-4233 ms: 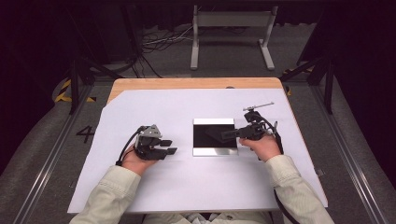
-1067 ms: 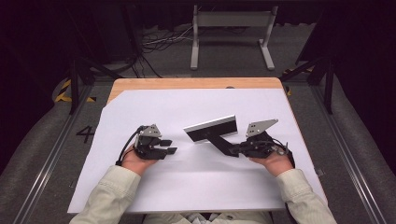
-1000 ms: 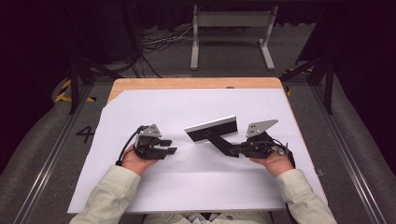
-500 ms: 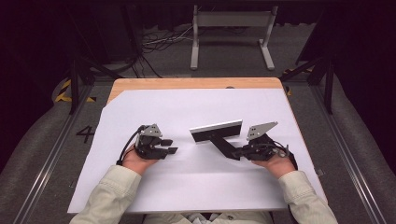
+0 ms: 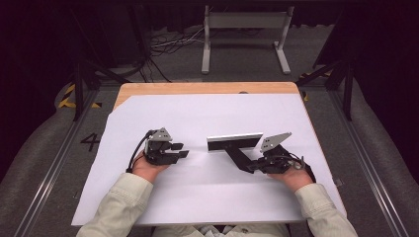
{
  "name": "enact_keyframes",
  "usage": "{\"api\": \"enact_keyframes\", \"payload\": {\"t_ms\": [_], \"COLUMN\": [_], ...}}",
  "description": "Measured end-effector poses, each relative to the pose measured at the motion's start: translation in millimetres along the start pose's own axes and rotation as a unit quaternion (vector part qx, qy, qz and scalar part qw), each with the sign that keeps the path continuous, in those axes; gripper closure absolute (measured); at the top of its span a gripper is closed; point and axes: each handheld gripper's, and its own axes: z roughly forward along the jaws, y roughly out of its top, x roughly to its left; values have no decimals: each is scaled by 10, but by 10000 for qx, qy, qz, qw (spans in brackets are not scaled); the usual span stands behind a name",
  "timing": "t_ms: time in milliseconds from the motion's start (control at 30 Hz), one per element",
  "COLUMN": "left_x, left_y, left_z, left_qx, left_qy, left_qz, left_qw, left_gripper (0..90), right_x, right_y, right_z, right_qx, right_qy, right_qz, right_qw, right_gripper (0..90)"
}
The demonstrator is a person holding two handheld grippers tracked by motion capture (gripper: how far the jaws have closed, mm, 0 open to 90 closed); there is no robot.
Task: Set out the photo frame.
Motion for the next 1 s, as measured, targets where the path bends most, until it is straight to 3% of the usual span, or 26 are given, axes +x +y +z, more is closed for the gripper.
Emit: {"api": "enact_keyframes", "payload": {"t_ms": [133, 400, 533, 767, 1000], "left_x": [17, 1, 9, 4, -17], "left_y": [4, 18, 44, 81, 119], "left_z": [-12, 18, 26, 69, 127], "left_qx": [-215, -275, -404, -330, -148], "left_qy": [-6, -73, -155, -144, -89], "left_qz": [79, 53, -7, -56, 4], "left_qw": [9997, 9996, 9991, 9993, 9999], "left_gripper": [619, 641, 633, 643, 681], "right_x": [-2, 5, 1, 12, 31], "right_y": [-25, -36, -44, -57, -69], "right_z": [12, 0, -61, -215, -393], "right_qx": [21, 14, -85, -304, -529], "right_qy": [-19, -39, -52, -147, -344], "right_qz": [69, 86, 154, 213, 230], "right_qw": [10000, 10000, 9998, 9992, 9977], "right_gripper": [857, 828, 758, 703, 703]}}
